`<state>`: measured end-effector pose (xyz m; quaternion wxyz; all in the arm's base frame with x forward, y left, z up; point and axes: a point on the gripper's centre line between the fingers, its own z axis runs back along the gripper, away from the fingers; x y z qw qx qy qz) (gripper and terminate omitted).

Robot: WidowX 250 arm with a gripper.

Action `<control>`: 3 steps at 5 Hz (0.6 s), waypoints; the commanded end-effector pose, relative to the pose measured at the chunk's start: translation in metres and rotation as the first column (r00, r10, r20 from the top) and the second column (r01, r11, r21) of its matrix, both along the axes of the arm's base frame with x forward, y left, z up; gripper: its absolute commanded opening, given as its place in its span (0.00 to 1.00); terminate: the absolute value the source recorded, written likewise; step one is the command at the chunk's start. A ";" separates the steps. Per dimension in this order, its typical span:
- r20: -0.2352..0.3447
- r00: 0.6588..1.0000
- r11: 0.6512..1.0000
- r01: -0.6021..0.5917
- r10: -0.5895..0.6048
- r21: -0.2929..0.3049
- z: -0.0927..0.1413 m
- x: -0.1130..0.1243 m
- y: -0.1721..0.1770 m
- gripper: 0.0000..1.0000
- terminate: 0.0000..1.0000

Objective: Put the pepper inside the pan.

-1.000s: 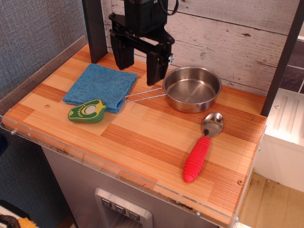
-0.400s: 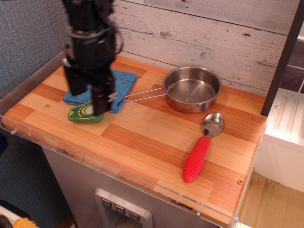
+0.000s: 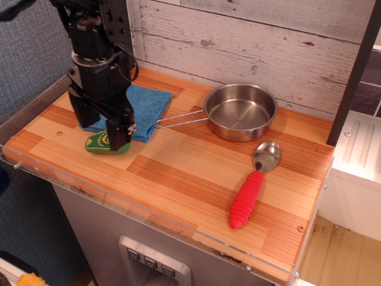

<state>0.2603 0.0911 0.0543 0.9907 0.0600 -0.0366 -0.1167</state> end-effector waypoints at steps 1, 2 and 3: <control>0.033 0.999 1.000 -0.005 0.006 -0.019 -0.007 0.019 -0.022 1.00 0.00; 0.025 1.000 1.000 -0.010 0.011 -0.019 -0.018 0.028 -0.027 1.00 0.00; -0.037 0.999 1.000 -0.001 0.001 0.019 -0.031 0.029 -0.024 1.00 0.00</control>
